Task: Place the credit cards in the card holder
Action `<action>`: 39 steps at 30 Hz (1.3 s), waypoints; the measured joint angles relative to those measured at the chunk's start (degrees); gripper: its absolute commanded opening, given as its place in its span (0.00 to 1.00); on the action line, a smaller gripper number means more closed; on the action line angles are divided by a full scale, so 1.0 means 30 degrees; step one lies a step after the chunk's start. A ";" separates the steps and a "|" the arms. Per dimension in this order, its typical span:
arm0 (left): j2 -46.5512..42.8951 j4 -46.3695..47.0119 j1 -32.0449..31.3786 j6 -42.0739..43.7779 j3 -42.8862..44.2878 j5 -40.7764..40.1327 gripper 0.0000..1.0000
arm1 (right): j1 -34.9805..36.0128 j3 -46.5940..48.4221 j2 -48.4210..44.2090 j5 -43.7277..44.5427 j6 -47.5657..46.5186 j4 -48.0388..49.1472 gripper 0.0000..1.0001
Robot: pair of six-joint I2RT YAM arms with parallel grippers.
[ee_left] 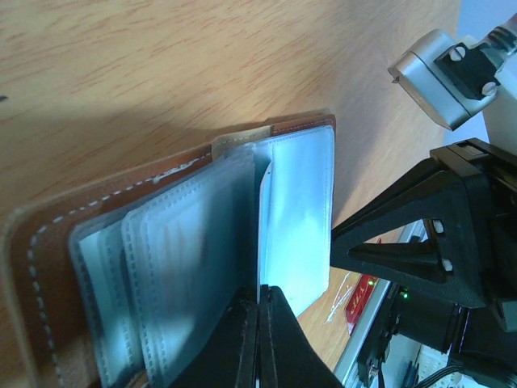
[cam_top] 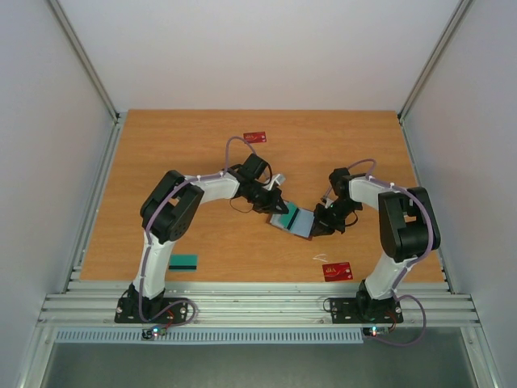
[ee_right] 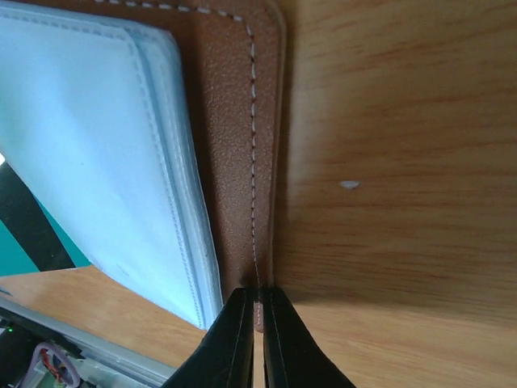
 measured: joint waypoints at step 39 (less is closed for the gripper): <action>0.0605 0.1508 -0.0146 -0.0124 -0.0058 0.0131 0.00 | -0.0109 0.0007 0.0780 -0.1821 0.0007 0.0066 0.04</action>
